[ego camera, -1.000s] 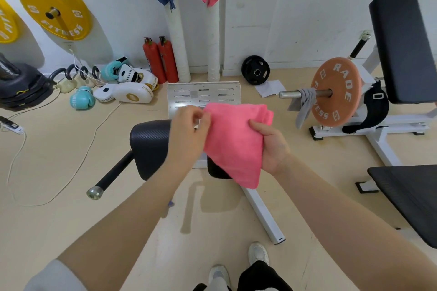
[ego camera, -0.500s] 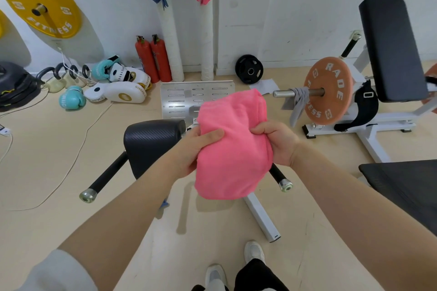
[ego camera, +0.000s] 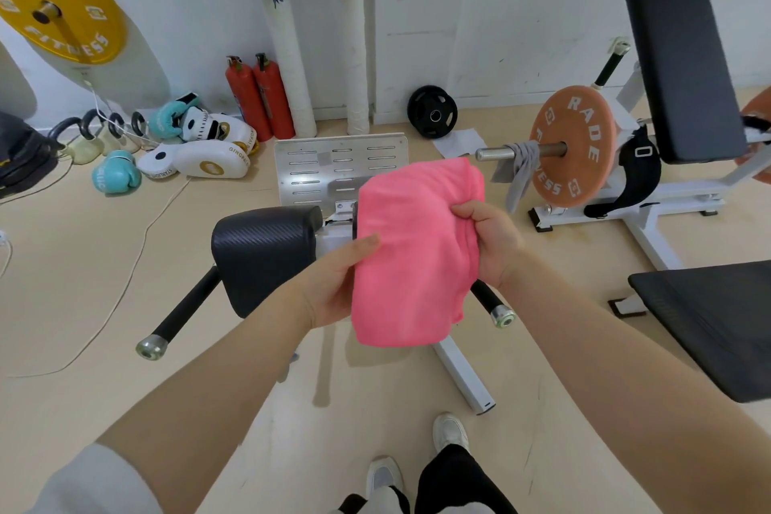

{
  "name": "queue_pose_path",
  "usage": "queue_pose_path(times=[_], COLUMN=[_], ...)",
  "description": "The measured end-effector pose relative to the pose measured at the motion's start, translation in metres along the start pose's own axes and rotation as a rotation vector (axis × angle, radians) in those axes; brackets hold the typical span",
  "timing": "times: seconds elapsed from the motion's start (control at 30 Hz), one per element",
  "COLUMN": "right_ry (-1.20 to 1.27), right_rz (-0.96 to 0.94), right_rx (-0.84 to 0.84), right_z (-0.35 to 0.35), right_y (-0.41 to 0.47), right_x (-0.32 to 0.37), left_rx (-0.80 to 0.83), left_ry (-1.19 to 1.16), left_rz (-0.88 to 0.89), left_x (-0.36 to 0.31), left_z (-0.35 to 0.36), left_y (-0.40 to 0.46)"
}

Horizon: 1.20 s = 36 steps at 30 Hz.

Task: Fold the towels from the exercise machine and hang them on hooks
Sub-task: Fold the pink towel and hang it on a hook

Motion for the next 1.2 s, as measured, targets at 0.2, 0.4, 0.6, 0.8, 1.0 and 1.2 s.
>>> queue_pose_path(times=[0.2,0.4,0.6,0.8,1.0,1.2], right_ry=[-0.163,-0.421,-0.403,-0.426,-0.313,-0.501], right_rz=[0.021,-0.052,0.002,0.031,0.107,-0.015], right_rx=[0.091,0.038,0.125,0.204,0.298,0.100], right_z=[0.007,0.009,0.008,0.009,0.003,0.006], right_y=[0.009,0.011,0.009,0.010,0.011,0.007], right_x=[-0.007,-0.005,-0.005,-0.007,-0.009,0.011], left_rx=[-0.119,-0.118,-0.245,-0.233,-0.154,-0.047], left_ry=[0.051,0.300,0.038,-0.005,0.194,0.317], left_rz=[0.036,0.055,-0.027,-0.210,-0.058,0.123], left_x=[0.005,0.008,0.005,0.013,0.006,-0.022], left_z=[-0.009,-0.021,-0.038,-0.044,-0.039,-0.034], left_y=[0.010,0.011,0.017,0.020,0.025,0.032])
Point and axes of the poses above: each hand's wrist, its own y-axis towards the middle knuckle, its own z-axis out of the palm, x = y × z, the point moved 5 cm from there along y, towards the middle knuckle, and after that the axes turned 14 degrees about z, right-handed, at the moved point
